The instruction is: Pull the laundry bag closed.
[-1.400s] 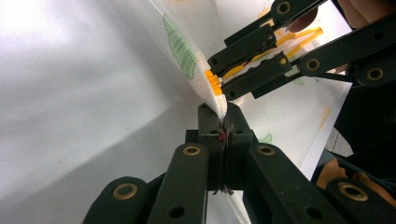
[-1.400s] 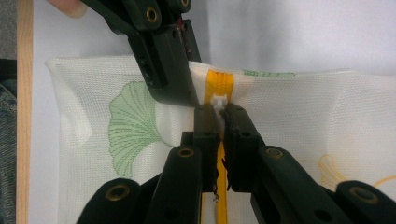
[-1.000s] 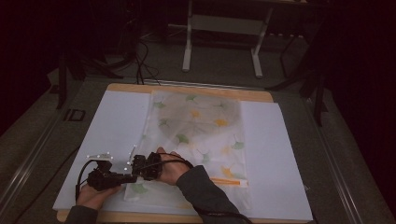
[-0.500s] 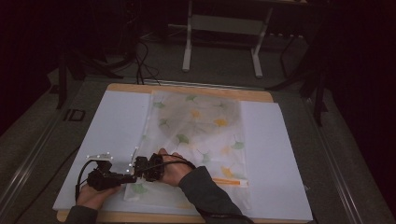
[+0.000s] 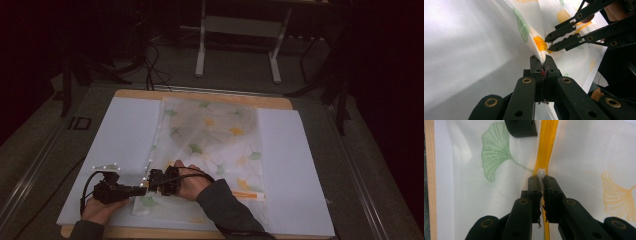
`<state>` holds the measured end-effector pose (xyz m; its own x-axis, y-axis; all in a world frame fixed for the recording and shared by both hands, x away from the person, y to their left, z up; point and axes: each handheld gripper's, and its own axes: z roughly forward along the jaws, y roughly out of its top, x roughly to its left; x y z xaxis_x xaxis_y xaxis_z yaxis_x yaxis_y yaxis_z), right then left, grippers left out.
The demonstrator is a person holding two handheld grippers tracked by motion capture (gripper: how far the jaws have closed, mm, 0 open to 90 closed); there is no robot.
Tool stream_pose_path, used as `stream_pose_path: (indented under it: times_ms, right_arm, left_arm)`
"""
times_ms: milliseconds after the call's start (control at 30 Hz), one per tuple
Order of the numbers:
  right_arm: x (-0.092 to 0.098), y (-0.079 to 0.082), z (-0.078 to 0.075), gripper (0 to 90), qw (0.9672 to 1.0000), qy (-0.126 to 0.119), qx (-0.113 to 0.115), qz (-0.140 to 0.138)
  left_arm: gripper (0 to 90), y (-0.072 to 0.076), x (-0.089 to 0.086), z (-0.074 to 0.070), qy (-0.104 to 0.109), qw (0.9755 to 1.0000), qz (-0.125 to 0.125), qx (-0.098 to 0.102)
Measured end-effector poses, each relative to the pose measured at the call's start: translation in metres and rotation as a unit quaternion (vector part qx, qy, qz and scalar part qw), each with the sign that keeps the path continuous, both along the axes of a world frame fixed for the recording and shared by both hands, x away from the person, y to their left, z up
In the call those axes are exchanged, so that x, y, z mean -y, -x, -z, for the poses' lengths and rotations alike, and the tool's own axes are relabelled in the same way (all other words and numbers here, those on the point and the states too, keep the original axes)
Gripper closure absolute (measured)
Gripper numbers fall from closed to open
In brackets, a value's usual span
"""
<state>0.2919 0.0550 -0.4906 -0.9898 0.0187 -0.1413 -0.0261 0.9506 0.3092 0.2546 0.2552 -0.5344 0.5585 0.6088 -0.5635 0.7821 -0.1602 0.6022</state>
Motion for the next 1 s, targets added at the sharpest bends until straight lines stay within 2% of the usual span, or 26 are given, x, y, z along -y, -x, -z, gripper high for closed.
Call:
stream_pose_path:
  times_ms: [200, 567, 1000]
  right_arm:
    - [0.007, 0.0, 0.001, 84.7, 1.0, 0.007, 0.003, 0.003]
    - [0.016, -0.001, 0.003, 84.7, 0.9999, 0.002, -0.004, 0.009]
    - [0.027, 0.0, 0.003, 84.7, 0.9999, 0.011, 0.002, 0.013]
  left_arm:
    - [89.2, 0.0, 0.0, 0.0, 0.001, 1.0, 0.0, 0.0]
    - [89.1, 0.0, 0.001, 0.0, -0.002, 1.0, 0.003, 0.0]
    - [89.1, 0.0, 0.0, 0.0, -0.002, 1.0, 0.002, 0.0]
